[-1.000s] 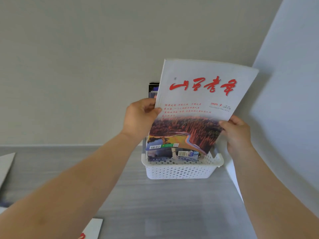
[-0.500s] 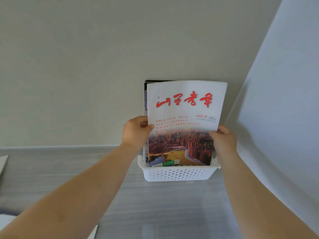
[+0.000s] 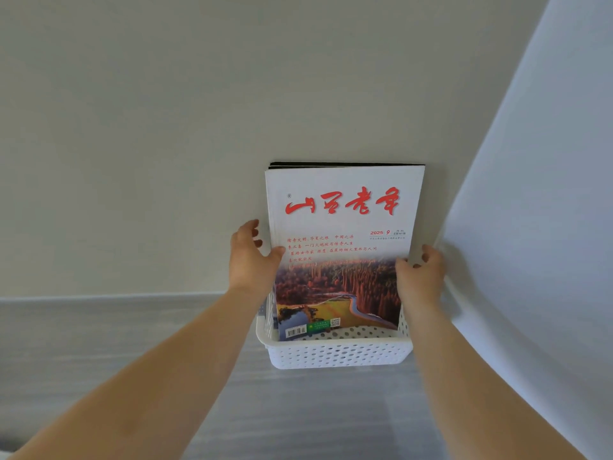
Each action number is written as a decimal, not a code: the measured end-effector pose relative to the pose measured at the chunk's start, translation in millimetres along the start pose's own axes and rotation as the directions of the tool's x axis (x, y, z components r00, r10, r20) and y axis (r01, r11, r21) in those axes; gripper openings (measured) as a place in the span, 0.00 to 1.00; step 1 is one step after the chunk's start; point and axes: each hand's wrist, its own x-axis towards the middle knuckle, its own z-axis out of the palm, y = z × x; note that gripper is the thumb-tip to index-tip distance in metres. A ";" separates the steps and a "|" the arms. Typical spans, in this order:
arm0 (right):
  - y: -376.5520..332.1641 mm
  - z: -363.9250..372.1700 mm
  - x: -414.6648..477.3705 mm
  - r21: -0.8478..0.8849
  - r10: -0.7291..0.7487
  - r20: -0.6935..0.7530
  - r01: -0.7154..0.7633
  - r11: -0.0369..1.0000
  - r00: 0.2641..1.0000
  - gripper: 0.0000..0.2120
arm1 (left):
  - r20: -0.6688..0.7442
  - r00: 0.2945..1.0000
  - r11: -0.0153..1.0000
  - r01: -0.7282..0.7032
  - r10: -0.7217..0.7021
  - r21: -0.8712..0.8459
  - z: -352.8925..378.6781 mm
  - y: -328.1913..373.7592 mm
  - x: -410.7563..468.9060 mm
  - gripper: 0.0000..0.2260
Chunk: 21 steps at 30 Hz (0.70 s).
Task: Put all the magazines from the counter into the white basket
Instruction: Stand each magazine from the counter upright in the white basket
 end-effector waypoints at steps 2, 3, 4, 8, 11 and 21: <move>1.3 -1.2 0.0 0.038 0.047 0.065 -0.049 0.998 0.997 0.27 | 0.106 0.994 0.996 -0.043 0.035 0.077 3.6 -2.4 1.8 0.21; 1.2 -1.3 -0.1 0.054 0.062 0.108 -0.068 0.996 0.992 0.28 | 0.148 0.987 0.988 -0.084 0.065 0.129 4.9 -3.3 1.8 0.19; 0.8 -1.2 -0.1 0.062 0.068 0.147 -0.078 0.995 0.987 0.28 | 0.167 0.982 0.976 -0.122 0.092 0.179 6.1 -4.0 1.7 0.18; 1.0 2.2 -0.6 0.030 0.021 0.230 -0.029 0.999 0.973 0.19 | 0.138 0.977 0.940 -0.196 0.163 0.278 7.5 -6.7 2.4 0.20; -0.2 3.2 -1.8 0.058 0.021 0.242 -0.036 0.998 0.970 0.16 | 0.136 0.983 0.983 -0.138 0.122 0.117 5.9 -4.5 4.6 0.20; 4.0 8.7 8.2 0.052 0.058 0.273 -0.075 0.996 0.960 0.22 | 0.401 0.916 0.989 -0.033 -0.028 0.145 -0.2 -8.5 13.1 0.27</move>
